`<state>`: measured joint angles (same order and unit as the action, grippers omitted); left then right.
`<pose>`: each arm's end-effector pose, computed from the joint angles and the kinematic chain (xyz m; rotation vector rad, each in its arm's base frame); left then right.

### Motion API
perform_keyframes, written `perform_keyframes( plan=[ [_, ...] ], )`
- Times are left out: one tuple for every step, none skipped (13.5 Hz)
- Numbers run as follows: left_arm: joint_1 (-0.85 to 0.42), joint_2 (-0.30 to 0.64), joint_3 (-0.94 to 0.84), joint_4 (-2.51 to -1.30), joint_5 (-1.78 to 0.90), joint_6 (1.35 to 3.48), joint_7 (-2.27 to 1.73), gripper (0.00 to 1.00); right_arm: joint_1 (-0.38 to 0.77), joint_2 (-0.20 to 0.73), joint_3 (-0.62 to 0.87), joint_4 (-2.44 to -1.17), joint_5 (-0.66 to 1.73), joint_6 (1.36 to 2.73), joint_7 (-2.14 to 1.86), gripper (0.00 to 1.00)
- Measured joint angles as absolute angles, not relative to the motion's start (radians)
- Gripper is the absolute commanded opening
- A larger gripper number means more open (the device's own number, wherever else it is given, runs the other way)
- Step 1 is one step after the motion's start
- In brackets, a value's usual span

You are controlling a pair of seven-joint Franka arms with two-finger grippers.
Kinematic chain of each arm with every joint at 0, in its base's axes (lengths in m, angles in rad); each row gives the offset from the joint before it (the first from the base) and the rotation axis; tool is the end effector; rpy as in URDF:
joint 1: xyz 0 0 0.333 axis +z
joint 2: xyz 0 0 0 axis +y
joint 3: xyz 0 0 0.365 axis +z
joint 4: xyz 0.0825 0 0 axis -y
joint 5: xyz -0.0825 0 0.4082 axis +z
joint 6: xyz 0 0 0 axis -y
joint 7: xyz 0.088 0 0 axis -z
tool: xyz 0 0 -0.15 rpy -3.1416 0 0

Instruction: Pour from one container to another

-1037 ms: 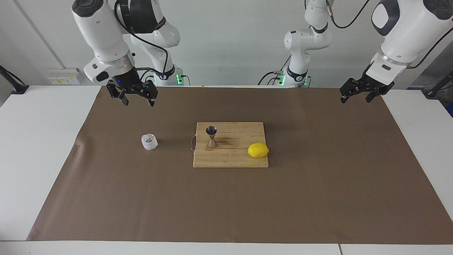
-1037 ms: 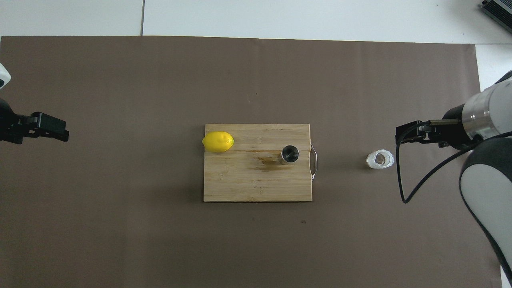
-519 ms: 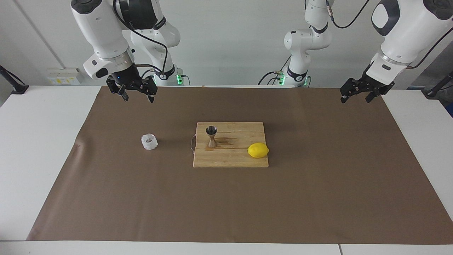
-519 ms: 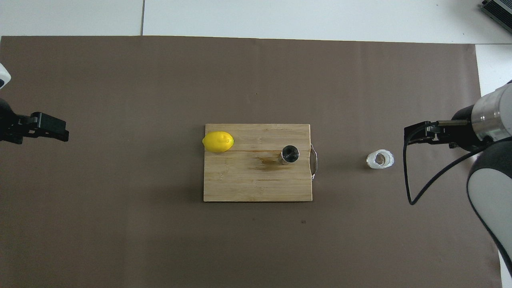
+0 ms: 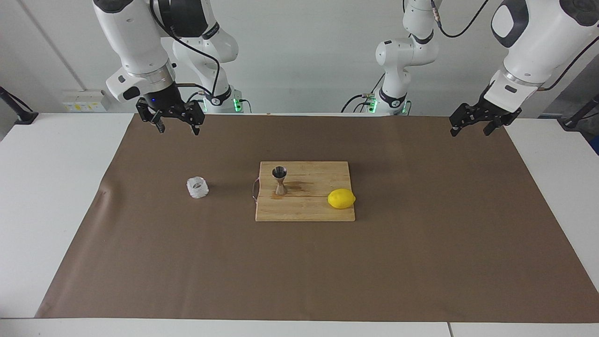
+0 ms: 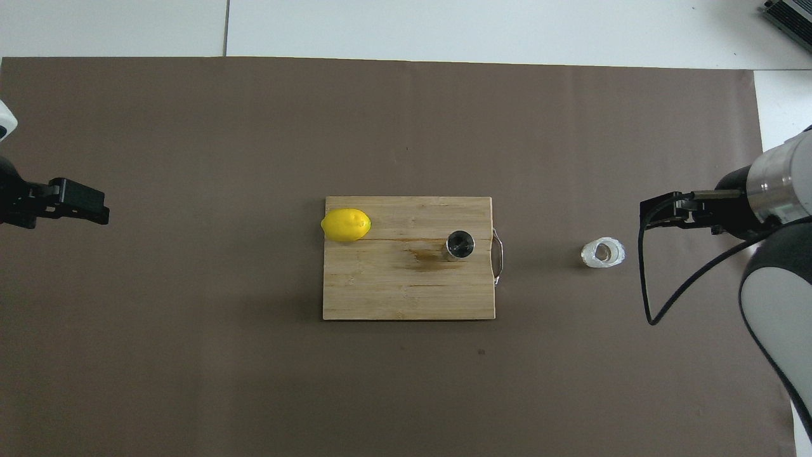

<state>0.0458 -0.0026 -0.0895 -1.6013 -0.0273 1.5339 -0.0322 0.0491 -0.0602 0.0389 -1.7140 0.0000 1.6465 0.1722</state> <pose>0.5693 -0.0291 0.6140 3.1153 -0.0181 -0.1025 0.5587 0.0499 0.6000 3.1355 -0.1322 -0.0110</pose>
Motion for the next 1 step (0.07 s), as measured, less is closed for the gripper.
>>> perform_keyframes(
  plan=[
    [0.046, -0.003, -0.089, -1.601, -0.027, 1.534, -0.032, 1.0, 0.049, -0.06, 0.039, -1.714, 0.0, 1.646, 0.172, 1.0]
  ],
)
